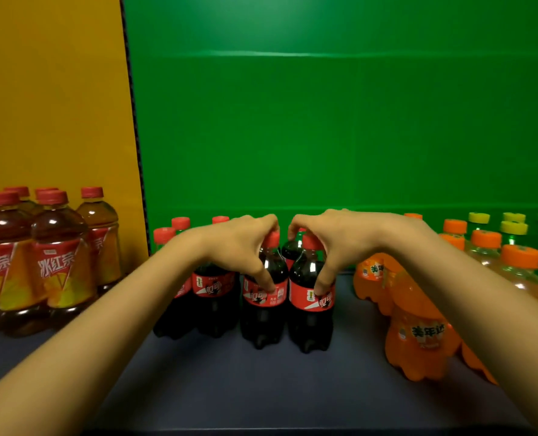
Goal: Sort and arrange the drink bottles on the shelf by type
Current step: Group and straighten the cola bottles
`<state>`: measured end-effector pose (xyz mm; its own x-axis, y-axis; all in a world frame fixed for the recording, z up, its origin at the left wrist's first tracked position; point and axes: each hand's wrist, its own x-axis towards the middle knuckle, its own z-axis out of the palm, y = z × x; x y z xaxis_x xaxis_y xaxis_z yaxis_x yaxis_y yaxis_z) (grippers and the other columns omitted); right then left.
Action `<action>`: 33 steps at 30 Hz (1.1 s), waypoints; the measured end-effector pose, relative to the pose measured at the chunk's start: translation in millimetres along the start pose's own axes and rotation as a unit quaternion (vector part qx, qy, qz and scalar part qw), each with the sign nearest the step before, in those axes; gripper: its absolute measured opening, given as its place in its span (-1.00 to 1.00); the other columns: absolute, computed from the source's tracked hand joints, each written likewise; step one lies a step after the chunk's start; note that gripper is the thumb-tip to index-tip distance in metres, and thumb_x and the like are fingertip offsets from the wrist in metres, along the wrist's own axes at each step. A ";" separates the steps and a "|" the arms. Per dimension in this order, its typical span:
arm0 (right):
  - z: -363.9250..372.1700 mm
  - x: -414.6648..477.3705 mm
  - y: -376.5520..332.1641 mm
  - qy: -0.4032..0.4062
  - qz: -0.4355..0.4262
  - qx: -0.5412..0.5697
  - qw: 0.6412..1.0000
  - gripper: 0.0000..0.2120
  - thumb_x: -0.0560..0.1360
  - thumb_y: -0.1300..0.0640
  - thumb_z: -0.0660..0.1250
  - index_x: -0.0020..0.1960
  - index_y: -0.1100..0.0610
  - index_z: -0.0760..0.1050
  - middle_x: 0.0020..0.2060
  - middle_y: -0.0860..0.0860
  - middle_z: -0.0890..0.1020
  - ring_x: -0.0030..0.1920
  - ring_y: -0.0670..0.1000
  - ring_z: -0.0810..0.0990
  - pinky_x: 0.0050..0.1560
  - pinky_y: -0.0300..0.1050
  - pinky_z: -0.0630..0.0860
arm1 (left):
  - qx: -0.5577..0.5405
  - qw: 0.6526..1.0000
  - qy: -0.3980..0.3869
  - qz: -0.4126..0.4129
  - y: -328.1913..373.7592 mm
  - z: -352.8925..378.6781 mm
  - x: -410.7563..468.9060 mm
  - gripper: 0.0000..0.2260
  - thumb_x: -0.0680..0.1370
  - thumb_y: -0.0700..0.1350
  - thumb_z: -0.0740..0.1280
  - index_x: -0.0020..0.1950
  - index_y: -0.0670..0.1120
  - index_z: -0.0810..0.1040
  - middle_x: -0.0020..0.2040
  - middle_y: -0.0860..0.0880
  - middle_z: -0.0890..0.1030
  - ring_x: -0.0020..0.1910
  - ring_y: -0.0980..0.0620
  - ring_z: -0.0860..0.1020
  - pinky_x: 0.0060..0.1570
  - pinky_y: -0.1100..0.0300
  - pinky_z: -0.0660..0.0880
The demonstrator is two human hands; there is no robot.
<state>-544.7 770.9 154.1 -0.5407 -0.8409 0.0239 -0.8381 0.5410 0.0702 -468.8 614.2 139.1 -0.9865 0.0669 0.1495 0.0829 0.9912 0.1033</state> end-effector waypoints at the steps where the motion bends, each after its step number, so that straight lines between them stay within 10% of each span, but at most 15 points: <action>1: 4.7 -0.9 1.7 0.009 0.009 0.024 1.000 -0.14 0.21 -0.04 0.56 0.36 -0.03 0.16 -0.18 -0.18 0.41 -0.05 0.02 0.45 -0.08 -0.13 0.37 | -0.010 1.000 0.012 -0.005 -2.2 4.5 -1.0 -0.44 0.28 0.03 0.55 0.05 -0.13 0.29 -0.22 0.02 0.39 -0.31 0.12 0.33 -0.35 0.25 0.31; 5: 39.1 -12.1 5.0 0.114 0.059 0.150 0.980 0.03 0.25 0.03 0.55 0.48 0.01 -0.07 0.31 0.08 0.43 0.24 0.11 0.45 0.21 -0.06 0.41 | -0.111 0.990 0.089 -0.007 -12.0 29.6 -11.8 -0.32 0.36 -0.10 0.49 0.34 -0.08 0.17 0.05 0.06 0.48 -0.12 0.16 0.45 -0.17 0.46 0.37; 8: 80.5 -18.2 -3.2 0.174 0.089 0.269 0.943 -0.06 0.32 0.02 0.49 0.47 0.03 -0.06 0.37 0.04 0.40 0.31 0.06 0.43 0.32 -0.02 0.37 | -0.186 0.962 0.197 -0.010 -7.9 63.8 -22.9 -0.26 0.41 -0.11 0.44 0.45 0.03 0.06 0.24 0.18 0.34 0.21 0.19 0.40 0.18 0.40 0.29; 14: 128.1 -17.4 -11.4 0.234 0.121 0.337 0.904 -0.25 0.40 -0.10 0.39 0.41 -0.06 0.02 0.37 -0.07 0.36 0.34 0.02 0.41 0.28 0.04 0.40 | -0.194 0.910 0.365 0.019 3.8 120.0 -33.6 -0.33 0.47 -0.13 0.38 0.35 0.24 0.02 0.25 0.31 0.21 0.30 0.39 0.18 0.24 0.58 0.10; 18: 133.9 -12.1 -13.3 0.259 0.145 0.321 0.900 -0.28 0.39 -0.17 0.36 0.40 -0.02 0.08 0.35 -0.07 0.33 0.33 0.03 0.39 0.24 0.07 0.42 | -0.154 0.910 0.384 -0.024 4.1 130.1 -27.9 -0.34 0.50 -0.09 0.36 0.49 -0.05 0.07 0.43 0.09 0.22 0.45 0.15 0.19 0.40 0.23 0.19; 29: 142.9 -0.1 -15.9 0.302 0.175 0.310 0.884 -0.29 0.39 -0.23 0.33 0.38 0.03 0.13 0.28 -0.05 0.34 0.33 -0.02 0.34 0.12 -0.04 0.39 | -0.100 0.927 0.352 -0.086 11.6 128.4 -21.0 -0.27 0.58 0.04 0.17 0.49 -0.11 -0.29 0.55 0.00 -0.19 0.52 0.12 -0.14 0.25 0.47 -0.05; 33: 149.7 2.1 -14.7 0.316 0.154 0.341 0.872 -0.29 0.39 -0.19 0.34 0.39 0.08 0.15 0.27 -0.02 0.35 0.33 -0.01 0.32 0.19 -0.10 0.36 | 0.009 0.931 0.353 -0.098 9.3 128.3 -21.0 -0.27 0.52 0.03 0.29 0.51 -0.22 -0.03 0.54 -0.16 0.04 0.51 -0.06 0.09 0.11 0.28 0.49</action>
<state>-544.3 763.9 3.8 -0.7805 -0.3797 0.4967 -0.6248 0.4459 -0.6409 -465.4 636.7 10.8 -0.6437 -0.2011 0.7383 -0.0976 0.9786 0.1814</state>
